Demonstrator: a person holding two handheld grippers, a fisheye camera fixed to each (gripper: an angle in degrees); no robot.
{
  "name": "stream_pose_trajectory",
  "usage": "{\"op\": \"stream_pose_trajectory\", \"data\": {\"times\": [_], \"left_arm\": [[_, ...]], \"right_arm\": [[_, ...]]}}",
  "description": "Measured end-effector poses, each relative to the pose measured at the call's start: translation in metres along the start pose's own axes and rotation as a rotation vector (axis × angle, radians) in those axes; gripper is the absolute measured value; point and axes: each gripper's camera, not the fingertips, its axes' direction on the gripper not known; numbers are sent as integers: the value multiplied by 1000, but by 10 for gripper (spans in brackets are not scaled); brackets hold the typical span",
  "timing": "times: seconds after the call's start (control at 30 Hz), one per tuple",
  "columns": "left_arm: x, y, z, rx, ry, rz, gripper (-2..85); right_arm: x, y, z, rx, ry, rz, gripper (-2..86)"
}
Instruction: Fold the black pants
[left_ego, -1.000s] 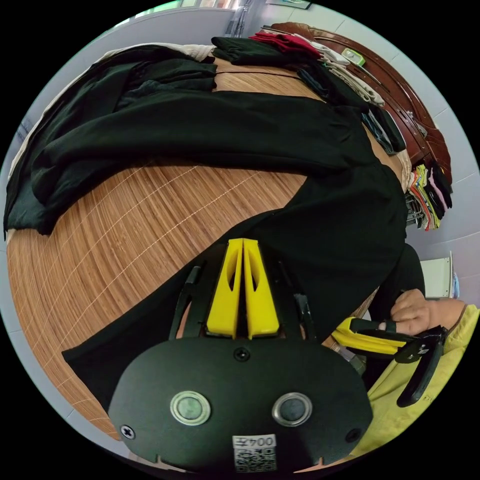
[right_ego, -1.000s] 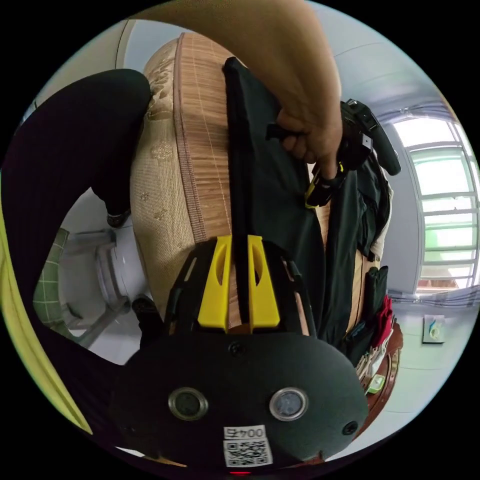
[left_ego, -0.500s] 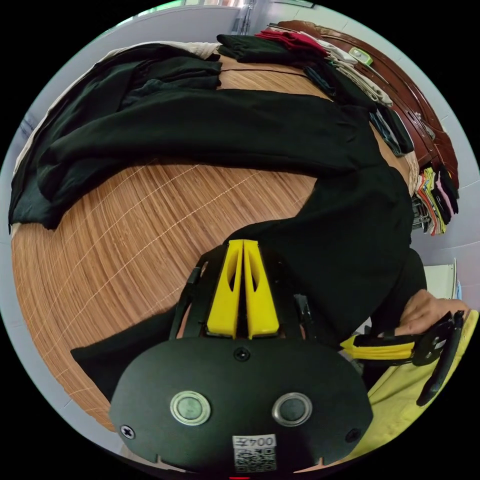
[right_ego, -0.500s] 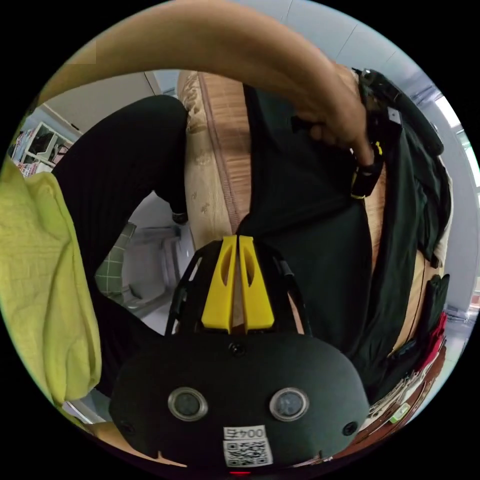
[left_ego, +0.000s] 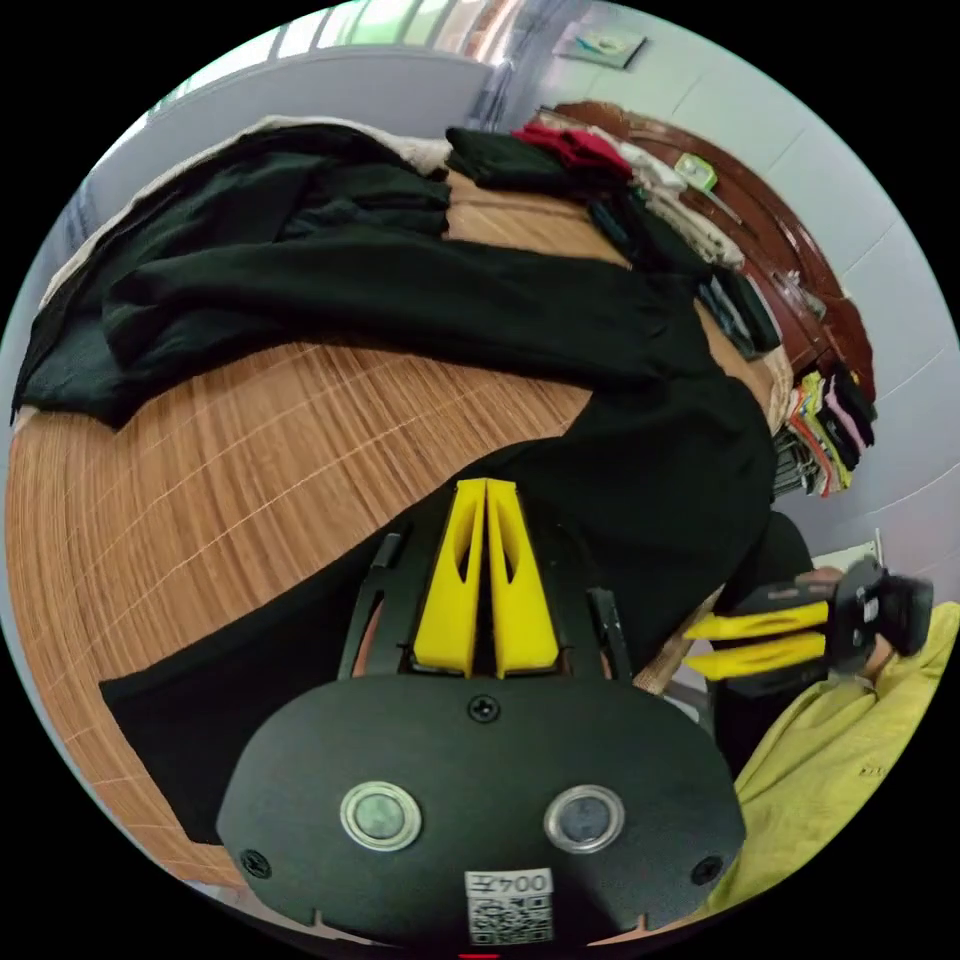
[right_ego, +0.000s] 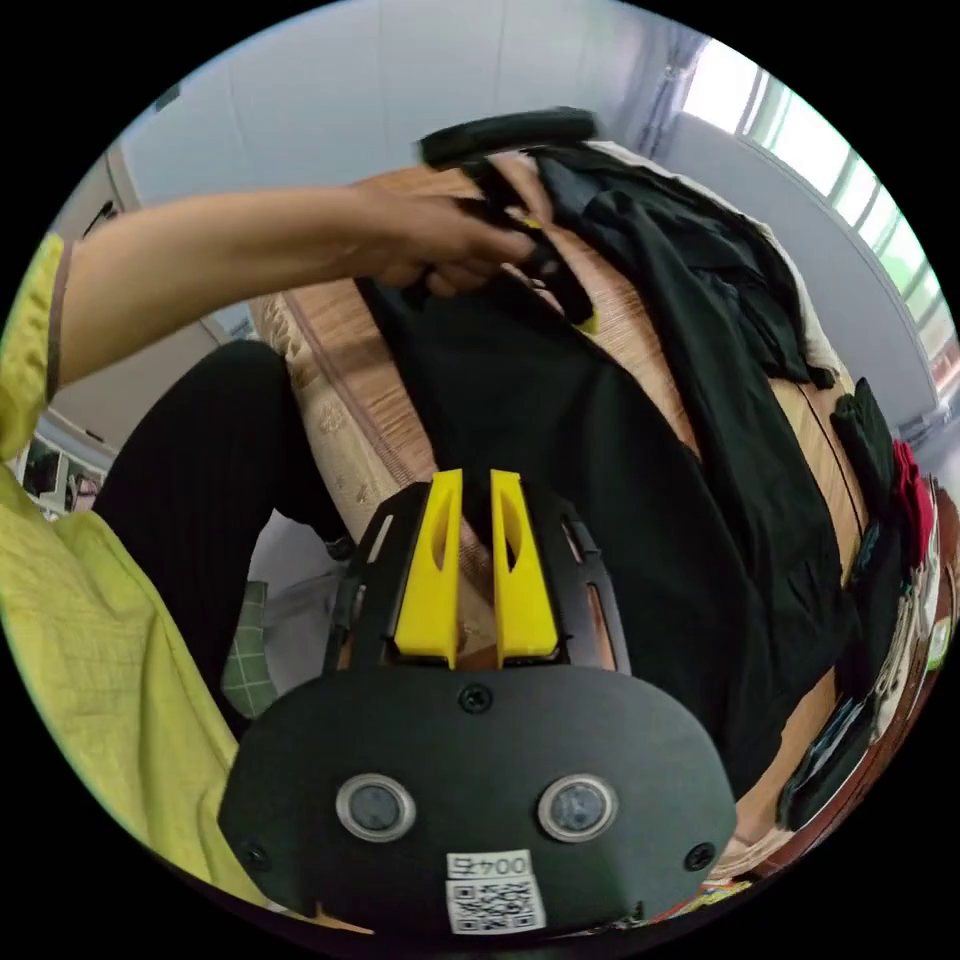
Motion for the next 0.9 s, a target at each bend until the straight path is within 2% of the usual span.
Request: {"op": "stream_pose_trajectory", "data": {"times": [0.1, 0.17, 0.37, 0.47, 0.67, 0.9], "left_arm": [[-34, 74, -48, 131, -14, -57, 2], [-68, 156, -80, 191, -94, -156, 3], [-150, 385, -119, 291, -146, -524, 20], [-175, 458, -112, 310, -113, -653, 42], [-203, 530, -102, 368, -177, -743, 99], [-236, 581, -85, 392, -113, -622, 118]], "right_arm": [[36, 2, -9, 63, -75, 103, 56], [54, -2, -1, 71, -145, 154, 62], [41, -31, 28, 89, -218, 119, 69], [28, -48, 42, 76, -214, 86, 64], [38, -70, 67, 9, -188, 138, 58], [59, -95, 68, 29, -245, 164, 55]]}}
